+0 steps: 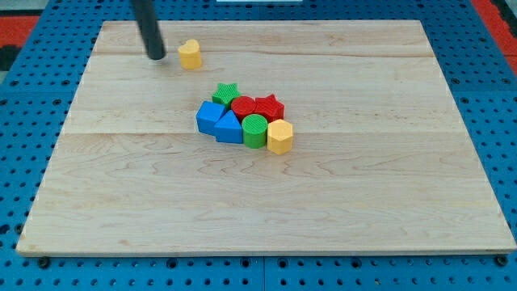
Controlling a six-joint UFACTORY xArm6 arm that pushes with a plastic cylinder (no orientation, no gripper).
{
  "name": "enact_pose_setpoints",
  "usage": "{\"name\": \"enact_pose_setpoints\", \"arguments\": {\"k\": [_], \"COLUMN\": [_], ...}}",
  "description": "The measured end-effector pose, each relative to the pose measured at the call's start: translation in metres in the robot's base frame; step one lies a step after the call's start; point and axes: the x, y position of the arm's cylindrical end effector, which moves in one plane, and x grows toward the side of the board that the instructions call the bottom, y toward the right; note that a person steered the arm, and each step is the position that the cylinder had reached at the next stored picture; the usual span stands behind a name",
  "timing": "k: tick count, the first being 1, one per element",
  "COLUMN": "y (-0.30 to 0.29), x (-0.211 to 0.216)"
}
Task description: Put the heart at the top of red star
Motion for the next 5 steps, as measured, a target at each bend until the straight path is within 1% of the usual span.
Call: {"name": "enact_pose_setpoints", "arguments": {"k": [1, 2, 3, 4, 5], "y": [0.055, 0.081, 0.061, 0.081, 0.104], "x": [0.013, 0.012, -0.02, -0.021, 0.026]}}
